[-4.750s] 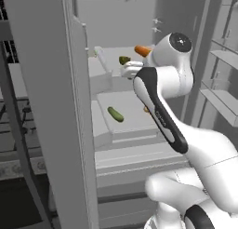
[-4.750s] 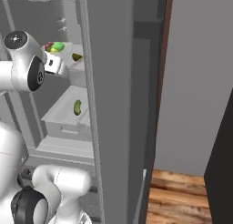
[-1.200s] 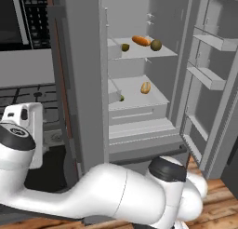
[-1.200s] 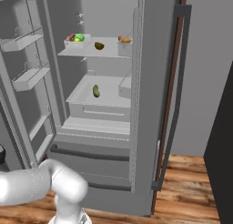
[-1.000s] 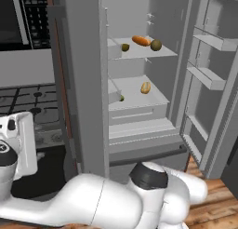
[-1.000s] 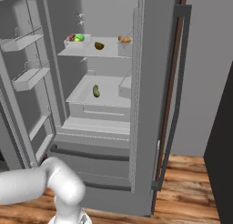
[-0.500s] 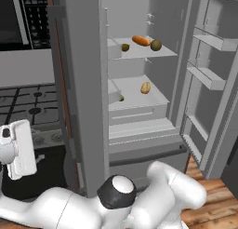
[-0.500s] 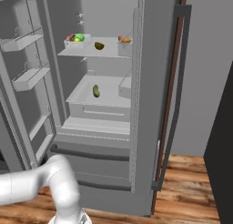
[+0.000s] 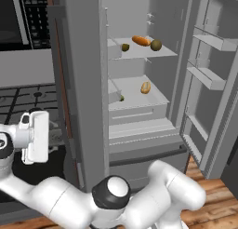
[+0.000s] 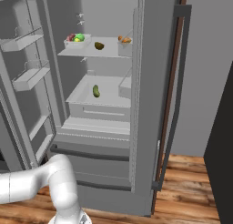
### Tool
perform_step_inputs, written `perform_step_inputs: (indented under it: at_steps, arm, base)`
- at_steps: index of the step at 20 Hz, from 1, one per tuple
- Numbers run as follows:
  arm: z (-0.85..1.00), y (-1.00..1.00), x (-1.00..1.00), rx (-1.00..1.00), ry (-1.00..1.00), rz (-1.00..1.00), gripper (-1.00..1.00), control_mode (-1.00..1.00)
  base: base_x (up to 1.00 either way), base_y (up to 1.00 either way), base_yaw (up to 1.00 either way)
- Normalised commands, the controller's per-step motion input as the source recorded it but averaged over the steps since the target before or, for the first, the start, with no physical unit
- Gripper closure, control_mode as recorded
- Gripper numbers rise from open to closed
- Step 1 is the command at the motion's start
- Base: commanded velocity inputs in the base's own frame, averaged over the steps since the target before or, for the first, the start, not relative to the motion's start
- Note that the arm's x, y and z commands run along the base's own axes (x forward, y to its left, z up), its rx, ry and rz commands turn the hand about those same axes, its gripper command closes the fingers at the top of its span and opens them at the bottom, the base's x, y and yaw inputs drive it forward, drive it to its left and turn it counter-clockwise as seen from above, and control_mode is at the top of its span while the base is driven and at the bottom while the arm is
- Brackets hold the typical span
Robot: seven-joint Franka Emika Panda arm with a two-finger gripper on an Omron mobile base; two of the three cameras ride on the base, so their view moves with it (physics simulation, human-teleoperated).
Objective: Place the tupperware on the top shelf of the fridge. Make space for the tupperware among the existing items by rearranging them on the shelves if needed. Close the fridge door when finished.
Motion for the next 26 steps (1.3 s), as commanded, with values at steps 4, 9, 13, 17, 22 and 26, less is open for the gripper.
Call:
perform_step_inputs:
  at_steps: [4,9,13,17,22,26]
  arm:
    - [-0.13,-0.93,0.03,0.00,0.04,-0.03,-1.00,-1.00]
    - [-0.16,-1.00,-0.28,0.00,0.00,-0.12,-1.00,-1.00]
    - [-0.10,-1.00,-0.07,0.00,0.00,-0.06,-1.00,-1.00]
    - [0.00,-0.97,0.26,0.00,-0.12,0.17,-1.00,-1.00]
    - [0.00,-0.78,0.54,0.00,-0.18,0.37,-1.00,-1.00]
    - [0.00,-0.46,0.86,0.00,-0.10,0.30,-1.00,-1.00]
  base:
    - [0.00,0.00,0.00]
    - [0.00,0.00,0.00]
    - [0.00,0.00,0.00]
    - [0.00,0.00,0.00]
    - [0.00,0.00,0.00]
    - [0.00,0.00,0.00]
